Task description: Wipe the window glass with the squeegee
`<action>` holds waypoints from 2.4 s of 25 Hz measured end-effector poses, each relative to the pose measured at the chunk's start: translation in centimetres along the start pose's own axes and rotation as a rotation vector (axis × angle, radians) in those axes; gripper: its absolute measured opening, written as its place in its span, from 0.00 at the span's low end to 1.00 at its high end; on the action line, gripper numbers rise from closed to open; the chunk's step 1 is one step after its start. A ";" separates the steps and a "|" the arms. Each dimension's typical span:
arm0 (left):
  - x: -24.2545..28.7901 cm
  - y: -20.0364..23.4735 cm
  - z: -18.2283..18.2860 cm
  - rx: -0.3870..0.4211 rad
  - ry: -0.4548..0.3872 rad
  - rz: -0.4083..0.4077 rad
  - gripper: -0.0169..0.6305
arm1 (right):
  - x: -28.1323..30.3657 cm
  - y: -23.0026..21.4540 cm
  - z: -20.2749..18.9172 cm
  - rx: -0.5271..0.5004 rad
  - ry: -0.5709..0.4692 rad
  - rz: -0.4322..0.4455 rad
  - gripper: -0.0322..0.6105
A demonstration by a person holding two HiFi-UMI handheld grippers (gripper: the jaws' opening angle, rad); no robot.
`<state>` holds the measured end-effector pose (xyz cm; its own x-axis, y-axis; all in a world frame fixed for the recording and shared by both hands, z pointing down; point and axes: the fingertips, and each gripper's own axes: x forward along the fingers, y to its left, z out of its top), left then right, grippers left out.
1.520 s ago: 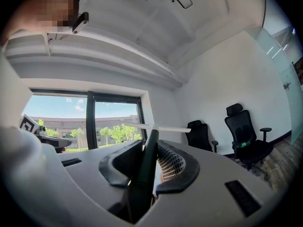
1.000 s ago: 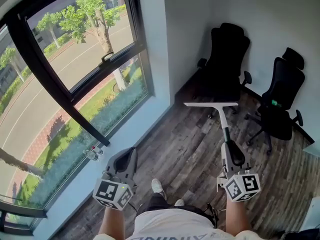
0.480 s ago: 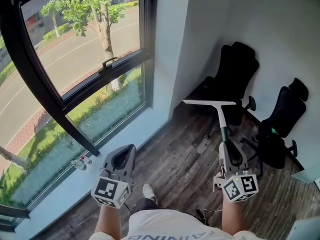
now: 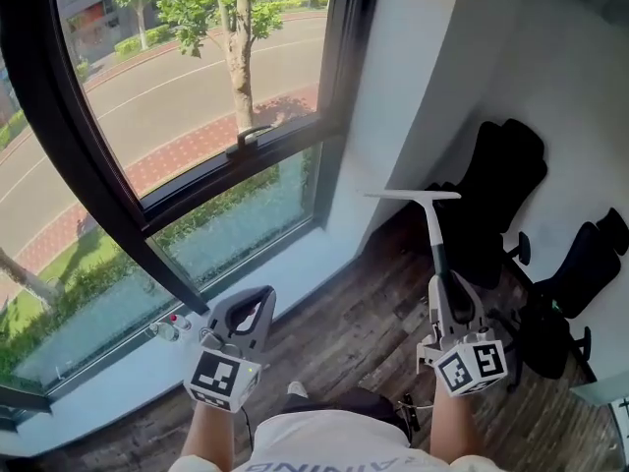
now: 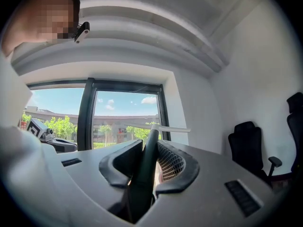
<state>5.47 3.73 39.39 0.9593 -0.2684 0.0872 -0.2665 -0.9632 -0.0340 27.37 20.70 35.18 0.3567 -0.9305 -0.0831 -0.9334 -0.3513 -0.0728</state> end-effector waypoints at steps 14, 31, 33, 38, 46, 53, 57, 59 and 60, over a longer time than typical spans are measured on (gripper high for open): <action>10.9 10.4 2.1 -0.059 -0.042 0.210 0.05 | 20.3 -3.7 -3.8 0.072 0.022 0.244 0.21; 23.8 21.5 4.4 -0.092 -0.062 0.574 0.05 | 51.1 -5.6 4.2 -0.061 -0.254 0.552 0.21; 23.7 22.2 4.3 -0.097 -0.063 0.584 0.05 | 54.1 -4.7 6.9 -0.074 -0.313 0.552 0.21; 22.9 23.2 4.9 -0.066 -0.054 0.577 0.05 | 58.5 -2.6 14.2 -0.103 -0.416 0.535 0.21; 21.8 24.9 6.4 -0.004 -0.042 0.553 0.05 | 64.4 -0.2 23.8 -0.164 -0.502 0.433 0.21; 21.9 25.0 6.3 0.001 -0.051 0.529 0.05 | 66.6 0.4 26.2 -0.190 -0.521 0.362 0.21; 21.6 25.2 6.0 -0.019 -0.057 0.533 0.05 | 67.8 0.2 27.5 -0.147 -0.521 0.348 0.21; 21.4 25.2 5.8 -0.021 -0.057 0.534 0.05 | 68.1 0.2 27.8 -0.142 -0.531 0.360 0.21; 21.3 25.2 5.8 -0.021 -0.057 0.533 0.05 | 68.2 0.1 27.8 -0.146 -0.539 0.364 0.21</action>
<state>19.71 -26.20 34.62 0.6936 -0.7203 0.0088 -0.7196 -0.6933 -0.0384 52.65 -39.87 1.88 -0.0486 -0.8239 -0.5646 -0.9800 -0.0699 0.1864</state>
